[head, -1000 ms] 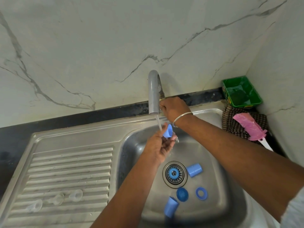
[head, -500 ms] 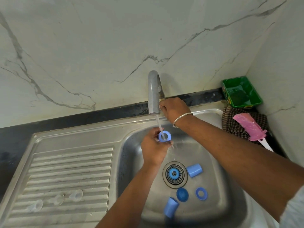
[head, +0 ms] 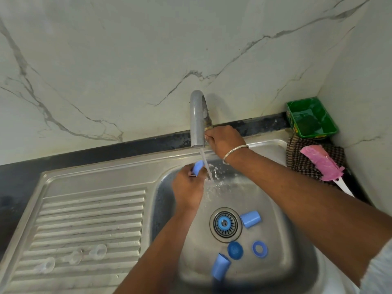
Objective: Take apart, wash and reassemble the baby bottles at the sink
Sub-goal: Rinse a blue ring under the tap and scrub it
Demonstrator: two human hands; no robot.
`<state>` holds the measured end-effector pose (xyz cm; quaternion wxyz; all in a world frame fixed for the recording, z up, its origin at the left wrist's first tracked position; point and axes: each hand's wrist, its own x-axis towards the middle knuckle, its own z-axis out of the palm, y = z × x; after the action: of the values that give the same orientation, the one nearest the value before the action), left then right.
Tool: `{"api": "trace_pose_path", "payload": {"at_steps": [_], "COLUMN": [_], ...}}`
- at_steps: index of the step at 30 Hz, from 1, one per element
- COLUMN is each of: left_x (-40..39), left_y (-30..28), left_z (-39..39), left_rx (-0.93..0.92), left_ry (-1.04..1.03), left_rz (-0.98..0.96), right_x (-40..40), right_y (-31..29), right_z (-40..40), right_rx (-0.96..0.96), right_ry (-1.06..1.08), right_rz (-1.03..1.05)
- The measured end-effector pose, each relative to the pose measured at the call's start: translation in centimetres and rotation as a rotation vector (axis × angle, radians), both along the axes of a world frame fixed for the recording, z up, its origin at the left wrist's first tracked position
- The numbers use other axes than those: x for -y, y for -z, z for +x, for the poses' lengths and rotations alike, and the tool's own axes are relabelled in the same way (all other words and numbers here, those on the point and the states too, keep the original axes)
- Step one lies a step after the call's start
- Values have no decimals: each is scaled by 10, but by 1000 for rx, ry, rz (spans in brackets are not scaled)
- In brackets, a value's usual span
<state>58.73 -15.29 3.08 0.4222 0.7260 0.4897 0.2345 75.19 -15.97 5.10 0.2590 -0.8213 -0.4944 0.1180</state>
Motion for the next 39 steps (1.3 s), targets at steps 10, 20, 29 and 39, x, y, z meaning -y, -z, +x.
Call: {"api": "trace_pose_path", "payload": {"at_steps": [10, 20, 29, 39], "left_x": [10, 1, 13, 47], "left_y": [1, -13, 3, 18], "left_z": [10, 19, 6, -34], "left_rx": [158, 355, -158, -455], "left_ry": [45, -239, -7, 343], "left_rz": [-257, -1154, -293, 433], "right_x": [4, -6, -8, 43], "right_y": [-3, -11, -12, 11], "right_z": [-3, -6, -6, -23], "right_rx": [55, 85, -88, -636], "right_ry": [-11, 52, 200, 239], "right_rz": [30, -64, -39, 130]}}
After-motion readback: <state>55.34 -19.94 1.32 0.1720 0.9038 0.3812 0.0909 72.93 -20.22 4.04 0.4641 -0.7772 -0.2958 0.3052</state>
